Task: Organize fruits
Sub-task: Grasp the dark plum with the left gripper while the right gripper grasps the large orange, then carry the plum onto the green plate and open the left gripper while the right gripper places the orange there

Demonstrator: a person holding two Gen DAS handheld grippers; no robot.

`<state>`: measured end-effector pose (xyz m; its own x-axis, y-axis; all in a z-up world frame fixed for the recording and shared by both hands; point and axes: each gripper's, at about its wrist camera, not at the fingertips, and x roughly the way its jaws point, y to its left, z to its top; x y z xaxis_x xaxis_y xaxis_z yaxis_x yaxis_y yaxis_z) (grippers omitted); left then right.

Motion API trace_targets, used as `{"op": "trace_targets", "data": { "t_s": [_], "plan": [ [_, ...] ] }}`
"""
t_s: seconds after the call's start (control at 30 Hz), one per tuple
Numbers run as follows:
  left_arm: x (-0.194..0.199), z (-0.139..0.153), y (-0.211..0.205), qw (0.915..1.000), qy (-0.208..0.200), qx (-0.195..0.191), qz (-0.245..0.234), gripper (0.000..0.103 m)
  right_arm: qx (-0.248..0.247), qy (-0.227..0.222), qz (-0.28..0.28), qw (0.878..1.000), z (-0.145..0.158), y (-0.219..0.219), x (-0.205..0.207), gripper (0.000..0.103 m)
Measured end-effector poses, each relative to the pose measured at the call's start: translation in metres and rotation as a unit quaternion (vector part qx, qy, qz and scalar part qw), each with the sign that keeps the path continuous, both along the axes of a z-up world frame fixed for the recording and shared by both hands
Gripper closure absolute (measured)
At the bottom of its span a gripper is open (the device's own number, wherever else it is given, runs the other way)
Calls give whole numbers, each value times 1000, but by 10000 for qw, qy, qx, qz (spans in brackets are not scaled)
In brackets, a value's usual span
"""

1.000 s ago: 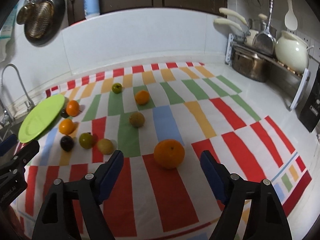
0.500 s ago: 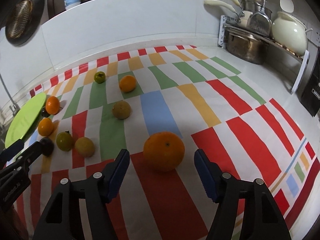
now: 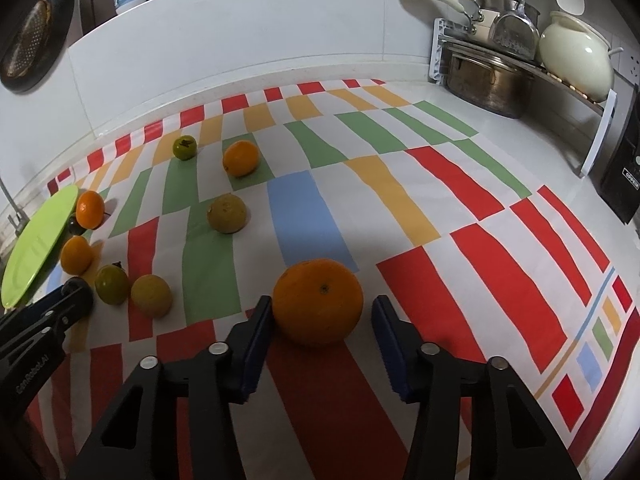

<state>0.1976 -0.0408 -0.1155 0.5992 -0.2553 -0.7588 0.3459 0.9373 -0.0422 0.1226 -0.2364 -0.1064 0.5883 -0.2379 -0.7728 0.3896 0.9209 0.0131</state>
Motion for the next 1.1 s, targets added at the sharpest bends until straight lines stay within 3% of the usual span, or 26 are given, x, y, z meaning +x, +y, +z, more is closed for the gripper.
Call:
{"op": "trace_targets", "data": {
  "t_s": [0.07,0.5,1.1],
  "plan": [
    [0,0,0,10000,-5,-10,-3,75,-3,-24,40,10000,1,0,0,60],
    [-12,22,12,9995,-279,-143,-96,75,-39,-291,489,9984,24,18,-5,60],
    [-28,77,77,9959,-732,-417,337,75,-127,-805,1699,9821,73,98,1,60]
  ]
}}
